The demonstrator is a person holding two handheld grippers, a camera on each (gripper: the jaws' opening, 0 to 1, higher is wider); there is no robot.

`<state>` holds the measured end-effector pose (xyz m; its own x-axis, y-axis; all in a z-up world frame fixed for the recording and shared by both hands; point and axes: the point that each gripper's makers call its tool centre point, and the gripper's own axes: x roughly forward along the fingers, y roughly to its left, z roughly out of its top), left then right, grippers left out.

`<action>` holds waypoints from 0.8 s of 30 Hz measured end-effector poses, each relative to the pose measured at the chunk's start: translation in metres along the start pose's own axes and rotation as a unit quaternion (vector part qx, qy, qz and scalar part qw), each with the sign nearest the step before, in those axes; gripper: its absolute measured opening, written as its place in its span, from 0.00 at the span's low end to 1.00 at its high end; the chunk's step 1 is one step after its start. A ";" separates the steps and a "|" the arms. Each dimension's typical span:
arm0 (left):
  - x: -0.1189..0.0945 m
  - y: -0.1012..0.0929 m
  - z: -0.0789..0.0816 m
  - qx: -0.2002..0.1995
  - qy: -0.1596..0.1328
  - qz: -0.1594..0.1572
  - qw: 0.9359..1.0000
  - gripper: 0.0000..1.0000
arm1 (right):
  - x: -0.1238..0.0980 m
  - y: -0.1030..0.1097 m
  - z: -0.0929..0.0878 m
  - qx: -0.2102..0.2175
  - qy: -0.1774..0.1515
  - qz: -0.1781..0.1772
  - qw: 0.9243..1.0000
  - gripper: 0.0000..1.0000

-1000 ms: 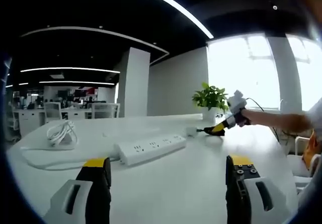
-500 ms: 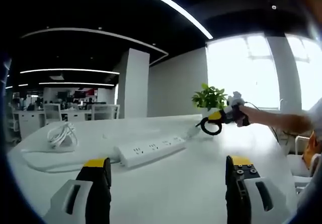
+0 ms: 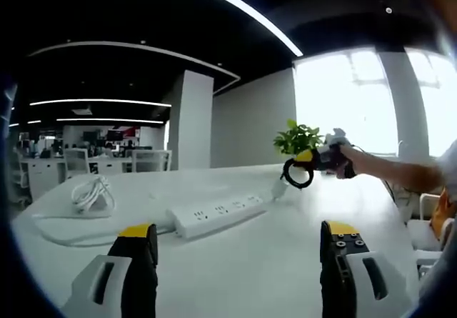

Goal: Straighten the power strip on the desk, plug the charger into it

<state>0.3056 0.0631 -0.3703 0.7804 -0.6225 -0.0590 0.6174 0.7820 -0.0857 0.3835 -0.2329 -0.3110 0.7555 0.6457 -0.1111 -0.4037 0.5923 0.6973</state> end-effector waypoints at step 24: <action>0.003 -0.005 0.008 0.004 -0.007 -0.007 1.000 0.96 | 0.041 -0.002 0.023 -0.011 -0.048 -0.047 0.998 0.07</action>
<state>0.3054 0.0574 -0.3621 0.7729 -0.6330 -0.0442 0.6289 0.7734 -0.0791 0.4269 -0.2190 -0.3000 0.8354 0.5394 -0.1061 -0.3400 0.6586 0.6713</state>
